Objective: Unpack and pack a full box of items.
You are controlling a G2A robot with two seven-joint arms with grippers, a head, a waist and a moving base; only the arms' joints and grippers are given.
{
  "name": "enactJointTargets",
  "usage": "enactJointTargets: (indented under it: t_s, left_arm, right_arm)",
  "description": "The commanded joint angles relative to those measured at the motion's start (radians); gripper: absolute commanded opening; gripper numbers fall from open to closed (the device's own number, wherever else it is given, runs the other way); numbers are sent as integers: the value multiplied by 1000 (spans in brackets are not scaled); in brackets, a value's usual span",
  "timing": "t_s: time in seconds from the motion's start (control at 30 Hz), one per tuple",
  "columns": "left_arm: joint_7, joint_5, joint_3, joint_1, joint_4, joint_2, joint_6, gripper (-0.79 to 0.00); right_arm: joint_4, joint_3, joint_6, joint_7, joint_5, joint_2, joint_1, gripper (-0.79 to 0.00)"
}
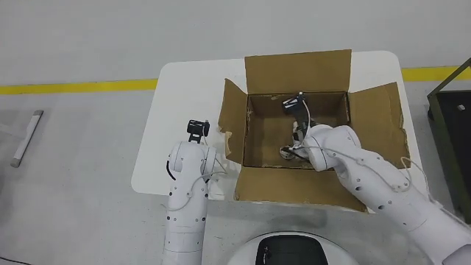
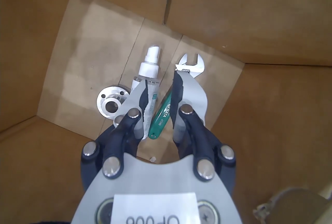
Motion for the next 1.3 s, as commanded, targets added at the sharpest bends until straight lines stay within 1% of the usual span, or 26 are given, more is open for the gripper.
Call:
enactJointTargets:
  t_s: [0.0, 0.13, 0.2, 0.4, 0.8, 1.07, 1.17, 1.2, 1.23, 1.27]
  left_arm:
    - [0, 0, 0, 0, 0, 0, 0, 0]
    - [0, 0, 0, 0, 0, 0, 0, 0]
    - [0, 0, 0, 0, 0, 0, 0, 0]
    - [0, 0, 0, 0, 0, 0, 0, 0]
    - [0, 0, 0, 0, 0, 0, 0, 0]
    - [0, 0, 0, 0, 0, 0, 0, 0]
    - [0, 0, 0, 0, 0, 0, 0, 0]
    - [0, 0, 0, 0, 0, 0, 0, 0]
    - [0, 0, 0, 0, 0, 0, 0, 0]
    - [0, 0, 0, 0, 0, 0, 0, 0]
  right_arm:
    - [12, -4, 7, 6, -2, -6, 0, -496]
    - [23, -2, 6, 12, -6, -13, -13, -459]
    - [28, 1, 1, 11, -5, -16, -20, -425]
    - [38, 10, -11, 4, -6, -25, -35, -397]
    - [102, 5, -38, -12, 10, -54, -26, -400]
    - [131, 13, -49, -14, 18, -69, -23, -425]
    - [140, 19, -54, -15, 23, -74, -22, -456]
    - [143, 23, -55, -15, 24, -75, -21, -508]
    - [145, 29, -54, -17, 28, -76, -22, -585]
    - [144, 34, -56, -19, 29, -76, -22, -742]
